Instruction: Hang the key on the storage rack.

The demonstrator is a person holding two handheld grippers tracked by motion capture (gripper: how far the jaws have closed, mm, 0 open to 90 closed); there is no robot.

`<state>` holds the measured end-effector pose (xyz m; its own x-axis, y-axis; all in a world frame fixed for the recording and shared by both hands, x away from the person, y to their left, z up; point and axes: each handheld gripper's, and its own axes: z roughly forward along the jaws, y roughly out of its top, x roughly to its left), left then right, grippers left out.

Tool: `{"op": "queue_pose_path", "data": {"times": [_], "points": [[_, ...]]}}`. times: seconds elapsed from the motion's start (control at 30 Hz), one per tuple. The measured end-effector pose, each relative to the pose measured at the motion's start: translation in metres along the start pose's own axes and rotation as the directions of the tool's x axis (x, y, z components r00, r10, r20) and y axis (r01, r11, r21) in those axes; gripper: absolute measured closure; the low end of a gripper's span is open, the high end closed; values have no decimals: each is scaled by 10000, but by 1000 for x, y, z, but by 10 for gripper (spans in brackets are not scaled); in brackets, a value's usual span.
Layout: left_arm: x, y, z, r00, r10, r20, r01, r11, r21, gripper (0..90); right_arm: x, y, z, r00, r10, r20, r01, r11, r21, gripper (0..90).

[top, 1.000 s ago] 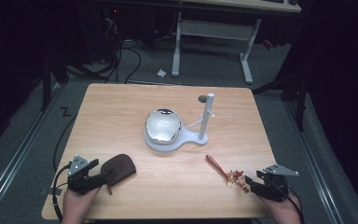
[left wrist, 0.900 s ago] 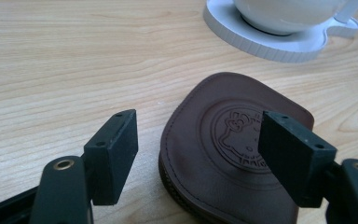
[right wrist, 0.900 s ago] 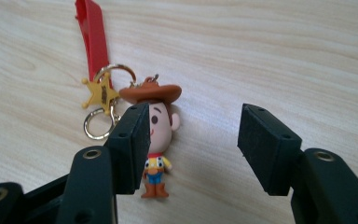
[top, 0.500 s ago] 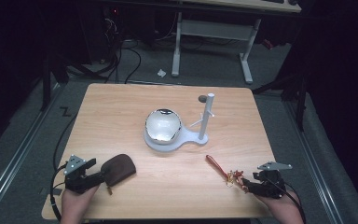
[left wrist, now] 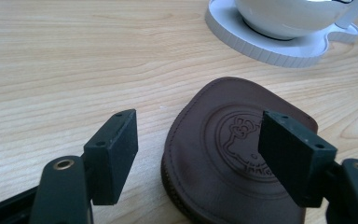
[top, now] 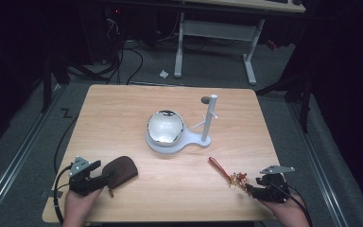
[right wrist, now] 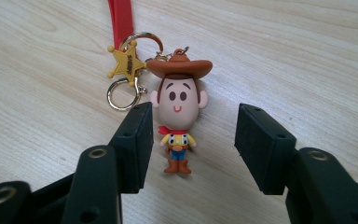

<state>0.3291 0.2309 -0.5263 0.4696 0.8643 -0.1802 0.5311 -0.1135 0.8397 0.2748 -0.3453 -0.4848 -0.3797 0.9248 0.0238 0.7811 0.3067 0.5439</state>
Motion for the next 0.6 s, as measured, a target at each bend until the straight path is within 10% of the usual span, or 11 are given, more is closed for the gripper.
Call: {"op": "queue_pose_path", "data": {"times": [0.6], "points": [[-3,2,-1,9997,253,29,-253,9997,-10,290,-9,27,16,9980,-54,-631,155,9868,1613,567]]}}
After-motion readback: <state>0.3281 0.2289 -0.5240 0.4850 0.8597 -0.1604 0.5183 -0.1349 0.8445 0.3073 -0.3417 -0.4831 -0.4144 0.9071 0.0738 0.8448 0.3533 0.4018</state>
